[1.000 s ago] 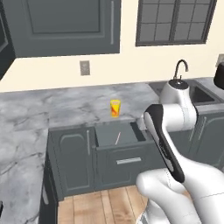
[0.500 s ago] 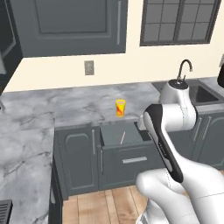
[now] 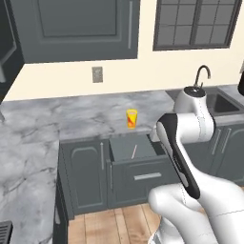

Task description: Pick up the straw from the left drawer and put it inside the smoothie cup.

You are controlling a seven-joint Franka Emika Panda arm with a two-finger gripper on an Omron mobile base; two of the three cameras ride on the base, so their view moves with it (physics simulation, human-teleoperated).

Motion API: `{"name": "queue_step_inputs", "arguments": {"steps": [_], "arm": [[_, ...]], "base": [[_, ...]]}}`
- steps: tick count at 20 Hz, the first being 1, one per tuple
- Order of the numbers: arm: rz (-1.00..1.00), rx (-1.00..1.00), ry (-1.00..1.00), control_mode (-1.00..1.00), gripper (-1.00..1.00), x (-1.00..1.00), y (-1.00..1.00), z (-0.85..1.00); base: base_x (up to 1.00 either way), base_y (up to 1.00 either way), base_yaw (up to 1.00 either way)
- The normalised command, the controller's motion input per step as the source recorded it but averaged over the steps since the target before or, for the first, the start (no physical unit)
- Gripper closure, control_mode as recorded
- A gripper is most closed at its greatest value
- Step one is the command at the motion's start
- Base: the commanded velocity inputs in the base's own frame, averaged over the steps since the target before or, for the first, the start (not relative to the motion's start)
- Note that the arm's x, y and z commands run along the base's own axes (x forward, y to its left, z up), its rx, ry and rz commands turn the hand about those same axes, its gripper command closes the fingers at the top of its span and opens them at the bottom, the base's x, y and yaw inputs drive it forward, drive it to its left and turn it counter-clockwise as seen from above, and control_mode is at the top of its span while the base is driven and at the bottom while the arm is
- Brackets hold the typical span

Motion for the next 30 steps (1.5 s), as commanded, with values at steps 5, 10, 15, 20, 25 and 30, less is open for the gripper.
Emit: {"name": "queue_step_inputs", "arguments": {"steps": [5, 10, 15, 20, 25, 30], "arm": [[0.00, 0.00, 0.00, 1.00, -1.00, 0.00, 0.00, 0.00], [0.00, 0.00, 0.00, 1.00, -1.00, 0.00, 0.00, 0.00], [0.00, 0.00, 0.00, 1.00, -1.00, 0.00, 0.00, 0.00], [0.00, 0.00, 0.00, 1.00, -1.00, 0.00, 0.00, 0.00], [0.00, 0.00, 0.02, -1.00, -1.00, 0.03, -0.01, -0.18], [0.00, 0.00, 0.15, -1.00, -1.00, 0.23, -0.08, -0.43]], "base": [[0.32, 0.00, 0.00], [0.39, 0.00, 0.00], [0.40, 0.00, 0.00], [0.05, 0.00, 0.00], [0.00, 0.00, 0.00], [0.00, 0.00, 0.00]]}}
